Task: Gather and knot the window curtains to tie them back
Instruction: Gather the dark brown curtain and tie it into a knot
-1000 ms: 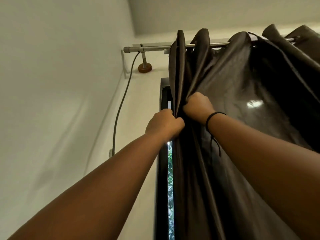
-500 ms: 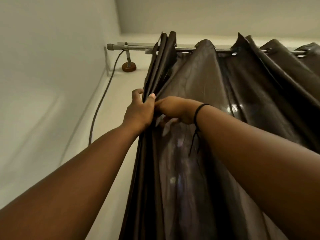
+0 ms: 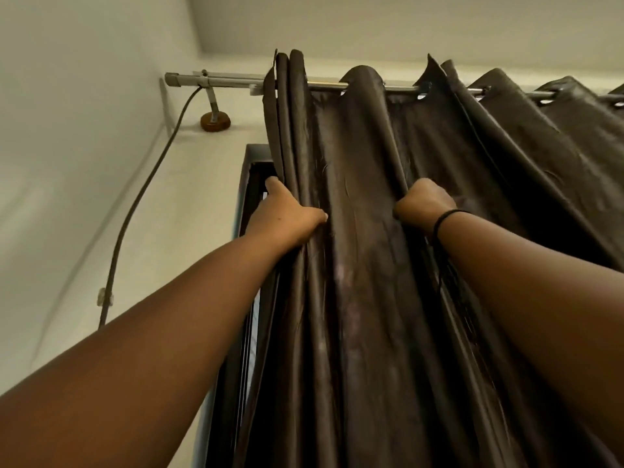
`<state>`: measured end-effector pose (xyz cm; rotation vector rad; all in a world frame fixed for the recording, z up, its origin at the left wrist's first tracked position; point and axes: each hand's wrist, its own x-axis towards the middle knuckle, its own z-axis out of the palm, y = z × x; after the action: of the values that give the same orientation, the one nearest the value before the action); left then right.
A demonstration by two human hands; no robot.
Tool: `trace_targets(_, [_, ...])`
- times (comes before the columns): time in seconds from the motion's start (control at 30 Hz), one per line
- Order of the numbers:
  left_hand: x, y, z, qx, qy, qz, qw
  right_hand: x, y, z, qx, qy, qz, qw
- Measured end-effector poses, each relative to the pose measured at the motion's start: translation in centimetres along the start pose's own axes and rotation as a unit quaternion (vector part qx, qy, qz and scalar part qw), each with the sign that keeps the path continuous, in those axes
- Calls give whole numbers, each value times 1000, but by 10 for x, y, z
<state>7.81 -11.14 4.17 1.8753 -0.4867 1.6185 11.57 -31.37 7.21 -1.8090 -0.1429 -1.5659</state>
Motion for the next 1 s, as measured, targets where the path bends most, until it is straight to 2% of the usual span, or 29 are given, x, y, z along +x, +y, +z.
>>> trace_targets(0.13, [-8,-3,-8,-2,-17,-22,1000,-10,-27,24,2,3,-60,998])
trace_targets(0.27, [-13,-12,-26,21,-11,-36,999,-21,-82,50,94,-18,-73,993])
trace_targets(0.43, [-11,-27,-58,2,4,-55,998,-55,-173,75,171,-59,-174,968])
trace_targets(0.57, [-11,-38,-75,11,17,-53,998,-63,-184,69,174,-165,-245,940])
trace_targets(0.67, [-13,-38,-74,6,3,-67,998,-61,-164,56,62,-213,-216,951])
trace_targets(0.73, [-14,-33,-67,-9,0,-79,997,-56,-144,52,149,-301,-167,927])
trace_targets(0.8, [-12,-26,-58,-27,2,-86,996,-53,-130,43,197,-359,-159,898])
trace_targets(0.87, [-9,-18,-49,-43,2,-92,995,-43,-116,35,239,-328,-127,905])
trace_targets(0.9, [-6,-14,-45,-43,3,-91,995,-38,-109,30,236,-273,-121,925])
trace_targets(0.93, [-4,-10,-40,-38,4,-87,995,-31,-102,25,216,-192,-117,950])
trace_targets(1.0, [-1,-3,-34,-31,7,-70,997,-17,-85,15,46,8,-112,993])
